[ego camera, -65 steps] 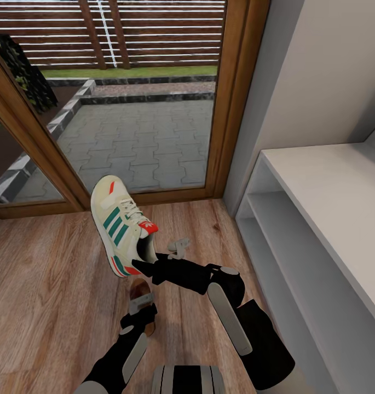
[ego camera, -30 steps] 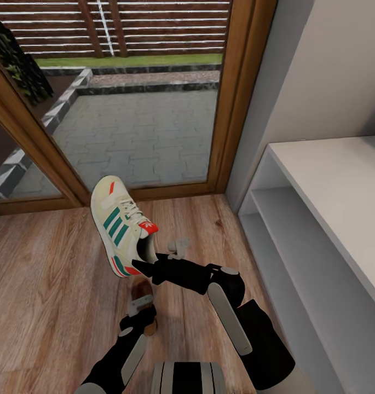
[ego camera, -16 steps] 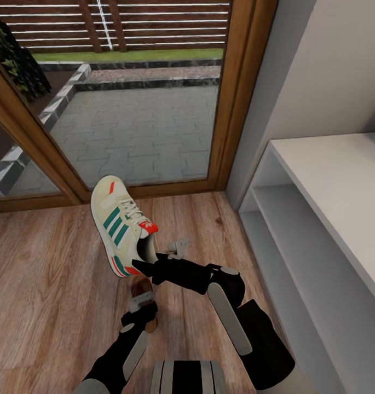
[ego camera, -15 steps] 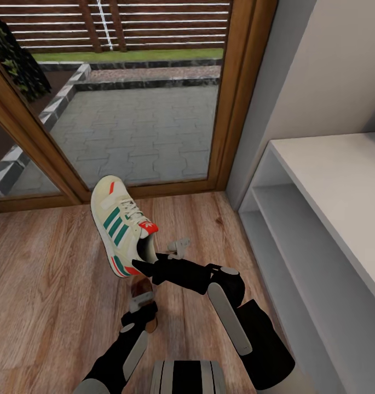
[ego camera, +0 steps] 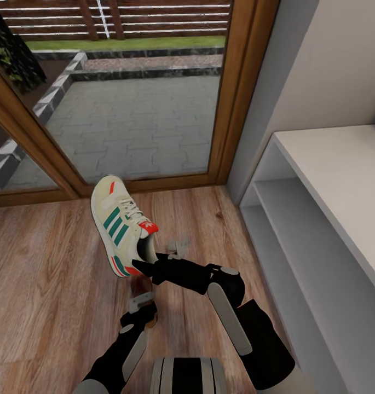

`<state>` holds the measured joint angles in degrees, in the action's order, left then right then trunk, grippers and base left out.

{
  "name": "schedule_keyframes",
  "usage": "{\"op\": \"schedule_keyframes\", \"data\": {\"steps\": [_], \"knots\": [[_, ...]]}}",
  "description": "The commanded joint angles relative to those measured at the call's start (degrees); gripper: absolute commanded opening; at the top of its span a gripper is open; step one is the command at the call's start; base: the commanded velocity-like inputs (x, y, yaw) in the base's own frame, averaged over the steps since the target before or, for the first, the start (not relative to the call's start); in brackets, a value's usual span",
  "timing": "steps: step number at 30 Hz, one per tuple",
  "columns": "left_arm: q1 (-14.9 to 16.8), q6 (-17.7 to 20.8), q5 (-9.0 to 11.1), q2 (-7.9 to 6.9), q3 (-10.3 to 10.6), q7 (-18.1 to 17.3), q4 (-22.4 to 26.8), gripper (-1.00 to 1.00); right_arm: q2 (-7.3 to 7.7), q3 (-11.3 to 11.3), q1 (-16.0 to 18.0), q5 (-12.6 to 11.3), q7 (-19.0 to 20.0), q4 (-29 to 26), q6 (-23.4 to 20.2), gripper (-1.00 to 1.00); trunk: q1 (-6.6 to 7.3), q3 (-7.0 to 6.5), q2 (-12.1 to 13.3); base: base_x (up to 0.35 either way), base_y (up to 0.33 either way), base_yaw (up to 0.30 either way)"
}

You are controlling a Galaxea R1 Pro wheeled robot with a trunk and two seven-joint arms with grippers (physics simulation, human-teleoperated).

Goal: Pick up the two gym shoes and the two sandals from the corridor floor and place them onto the hallstand (shoe rack) in the corridor, making sure they are on the rack and not on the floor. Arrange them so the two gym shoes are next to each other and the two sandals are next to each other.

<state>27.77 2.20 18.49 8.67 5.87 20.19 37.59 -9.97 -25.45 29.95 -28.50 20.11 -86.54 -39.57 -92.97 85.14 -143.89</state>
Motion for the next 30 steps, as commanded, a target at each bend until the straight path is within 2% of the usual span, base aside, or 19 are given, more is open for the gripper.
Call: {"op": "schedule_keyframes", "data": {"steps": [1,4,9,15,22,30], "knots": [[0.0,0.2,0.3,-0.05,0.3,0.5,0.1,1.00,-0.03,0.1,0.0,-0.2,0.1,0.0,-0.3,-1.00,-0.01,0.27,0.0,0.000,0.000,0.000],[0.0,0.2,0.4,-0.05,0.3,0.5,0.1,1.00,-0.03,0.1,0.0,-0.2,0.1,0.0,-0.3,-1.00,-0.09,0.93,-0.1,0.000,0.000,0.000],[0.1,-0.1,0.3,0.00,0.4,0.5,0.1,1.00,-0.03,0.1,0.0,-0.2,0.1,0.0,-0.3,-1.00,-0.09,0.94,-0.1,0.000,0.000,0.000],[0.1,-2.1,0.4,0.18,0.7,0.3,0.1,1.00,-0.03,0.1,0.0,-0.2,0.1,0.0,-0.3,-1.00,-0.09,0.94,-0.1,0.000,0.000,-0.005],[0.0,-2.4,0.4,0.12,0.7,0.1,0.0,1.00,-0.03,0.1,0.0,-0.2,0.1,0.0,-0.3,-1.00,-0.27,2.56,-0.2,0.000,0.000,0.000],[-0.1,-2.5,0.4,0.12,0.7,-0.2,0.1,1.00,-0.03,0.0,0.0,-0.2,0.1,0.0,-0.3,-1.00,-0.27,2.58,-0.2,0.000,0.000,0.000]]}}
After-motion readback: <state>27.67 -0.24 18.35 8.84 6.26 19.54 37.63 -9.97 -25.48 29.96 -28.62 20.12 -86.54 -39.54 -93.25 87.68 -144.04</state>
